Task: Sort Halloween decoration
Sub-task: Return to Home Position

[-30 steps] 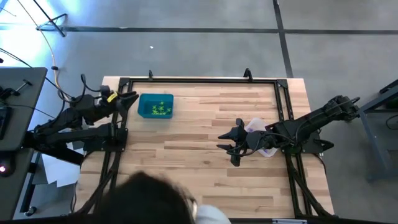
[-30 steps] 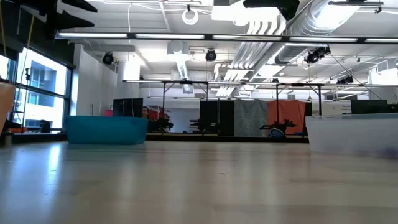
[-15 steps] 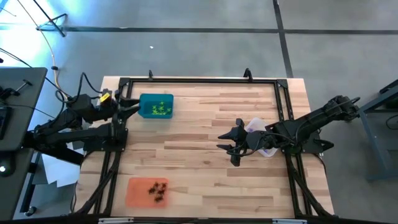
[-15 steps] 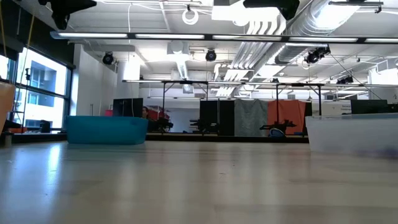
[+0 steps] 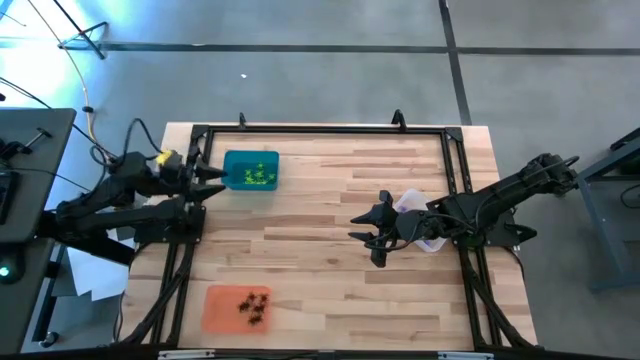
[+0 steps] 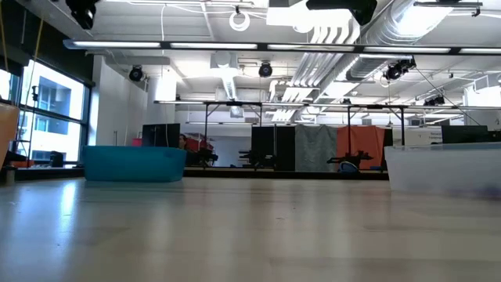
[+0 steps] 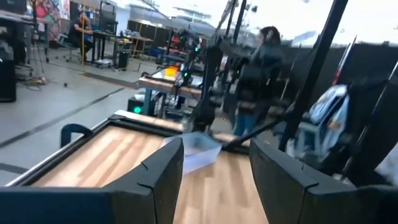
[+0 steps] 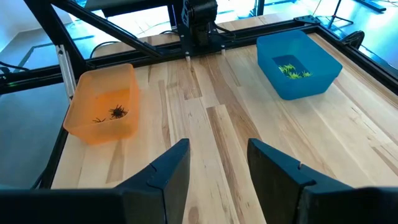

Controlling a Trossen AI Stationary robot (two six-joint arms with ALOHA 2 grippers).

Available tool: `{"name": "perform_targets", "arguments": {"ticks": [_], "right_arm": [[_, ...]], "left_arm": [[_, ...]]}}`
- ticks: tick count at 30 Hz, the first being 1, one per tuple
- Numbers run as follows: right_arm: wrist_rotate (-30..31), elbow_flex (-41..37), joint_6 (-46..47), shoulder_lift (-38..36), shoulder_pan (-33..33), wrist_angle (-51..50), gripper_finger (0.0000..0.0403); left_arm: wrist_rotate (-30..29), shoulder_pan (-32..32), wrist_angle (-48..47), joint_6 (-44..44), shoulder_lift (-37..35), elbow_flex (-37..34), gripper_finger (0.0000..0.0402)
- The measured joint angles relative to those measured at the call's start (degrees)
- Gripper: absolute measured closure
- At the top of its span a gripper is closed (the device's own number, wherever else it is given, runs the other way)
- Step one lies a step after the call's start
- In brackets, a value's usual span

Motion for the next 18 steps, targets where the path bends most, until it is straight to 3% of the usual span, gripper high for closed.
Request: {"name": "perform_targets", "arguments": {"ticks": [10,18], "right_arm": [[0.0,0.0,0.0,0.0,0.0,0.0,0.0247],[-0.2,0.0,0.0,0.0,0.0,-0.2,0.0247]], "left_arm": [[-0.6,0.0,13.7,5.1,-11.2,-16.3,0.0232],[-2.0,0.0,23.2,8.4,-11.0,-24.6,0.0232]]}}
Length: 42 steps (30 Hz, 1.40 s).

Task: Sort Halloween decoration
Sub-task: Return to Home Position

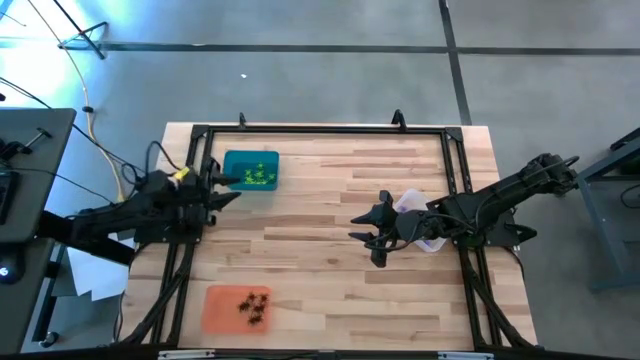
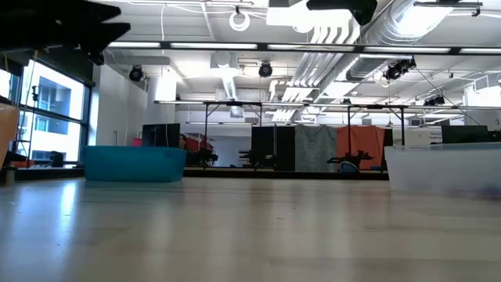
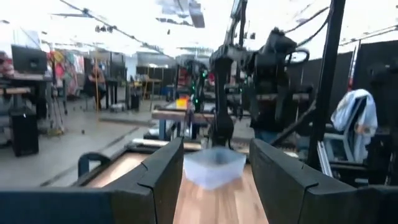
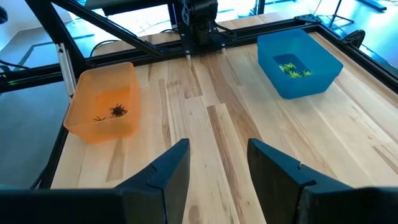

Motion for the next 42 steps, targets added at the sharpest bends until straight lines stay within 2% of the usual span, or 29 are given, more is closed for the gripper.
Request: {"name": "perform_targets", "arguments": {"ticks": [9,13,20,25,35,42], "right_arm": [[-1.2,0.0,0.0,0.0,0.2,-0.3,0.0247],[-0.8,0.0,0.0,0.0,1.3,-1.2,0.0247],[1.2,0.0,0.0,0.0,3.1,-1.9,0.0247],[1.2,0.0,0.0,0.0,4.7,-1.9,0.0247],[-6.7,0.0,0.0,0.0,8.0,-1.9,0.0247],[-7.0,0.1,0.0,0.3,8.3,-4.7,0.0247]], "left_arm": [[1.0,0.0,3.3,0.9,-0.1,-7.7,0.0232],[1.1,0.0,-0.1,2.4,0.0,-7.9,0.0232],[1.1,0.0,-2.5,-6.2,0.0,-7.8,0.0232],[1.1,0.0,-2.5,-8.7,0.1,-7.8,0.0232],[1.1,0.0,-2.5,-8.9,0.1,-7.8,0.0232],[1.1,0.0,-2.5,-8.9,0.1,-7.8,0.0232]]}}
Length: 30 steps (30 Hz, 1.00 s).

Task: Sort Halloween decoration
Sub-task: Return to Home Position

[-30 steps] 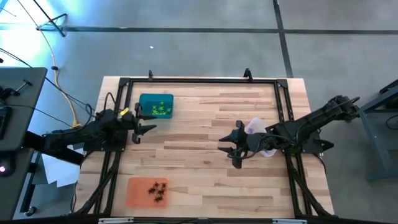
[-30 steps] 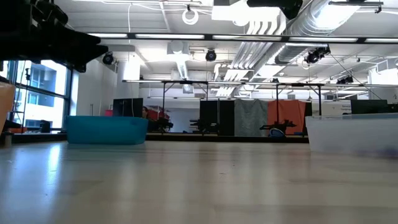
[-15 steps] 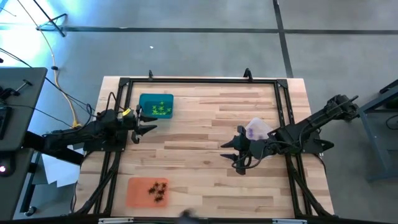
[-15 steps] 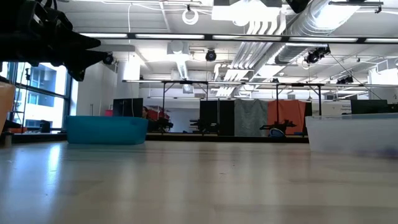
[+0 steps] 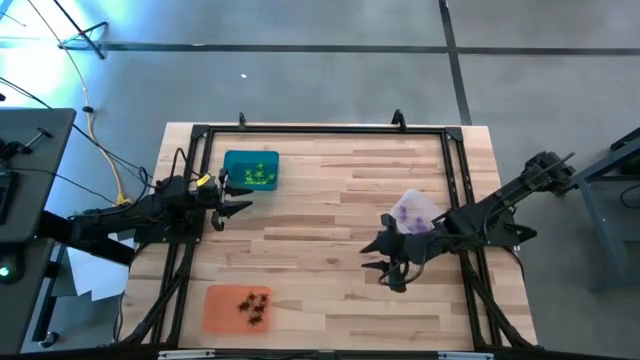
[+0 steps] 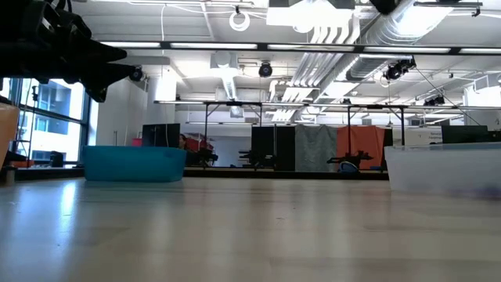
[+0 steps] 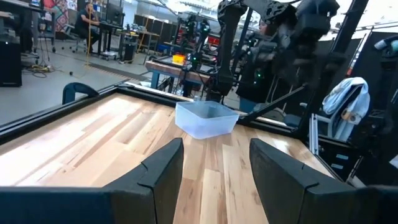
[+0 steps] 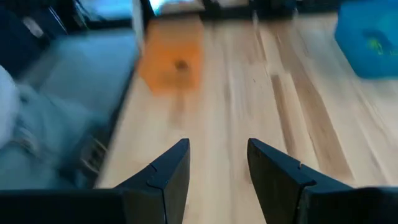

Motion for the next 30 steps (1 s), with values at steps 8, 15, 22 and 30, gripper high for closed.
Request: {"name": "perform_targets", "arguments": {"ticks": [8,15,22,30], "right_arm": [[-0.2,-2.2,0.0,-0.4,-0.1,-16.9,0.0247],[-0.3,-14.4,0.0,-15.4,-0.1,-14.1,0.0247],[-0.3,-27.6,0.0,-31.6,-0.1,-13.8,0.0247],[-0.3,-41.0,0.0,-46.3,0.0,-13.8,0.0247]], "left_arm": [[0.0,0.0,0.0,0.0,0.3,0.1,0.0232],[0.0,0.0,-0.2,0.0,0.4,0.1,0.0232],[0.0,0.0,-0.3,0.0,0.4,0.1,0.0232],[0.0,0.0,-0.3,0.0,0.4,0.0,0.0232]]}}
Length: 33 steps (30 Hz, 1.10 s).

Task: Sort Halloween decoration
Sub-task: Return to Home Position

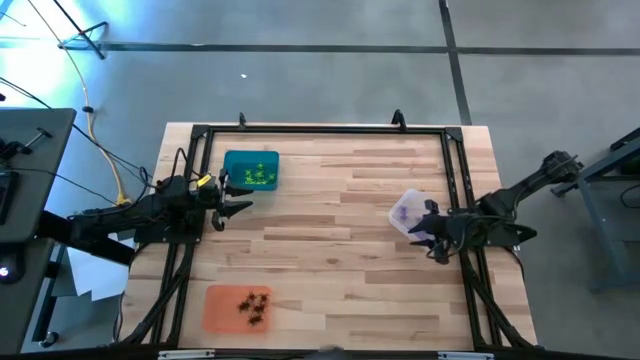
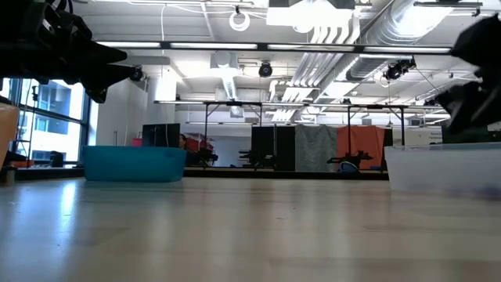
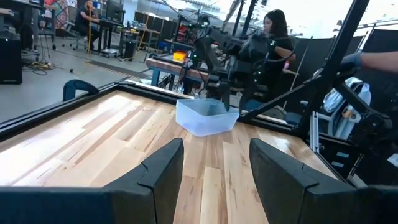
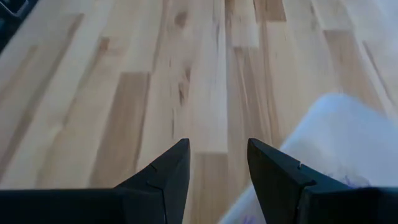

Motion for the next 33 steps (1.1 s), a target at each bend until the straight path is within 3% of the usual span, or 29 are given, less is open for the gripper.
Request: {"name": "perform_targets", "arguments": {"ticks": [4,18,33], "right_arm": [[0.4,-6.0,-0.1,-6.2,0.0,1.1,0.0247],[-1.5,-3.7,0.0,-18.8,0.0,4.3,0.0247],[-1.5,-3.7,0.0,-19.7,0.0,4.2,0.0247]], "left_arm": [[0.0,0.0,0.0,0.0,0.0,0.0,0.0232],[0.0,0.0,0.1,0.0,0.0,0.0,0.0232],[0.0,0.0,0.1,0.0,0.0,0.0,0.0232]]}}
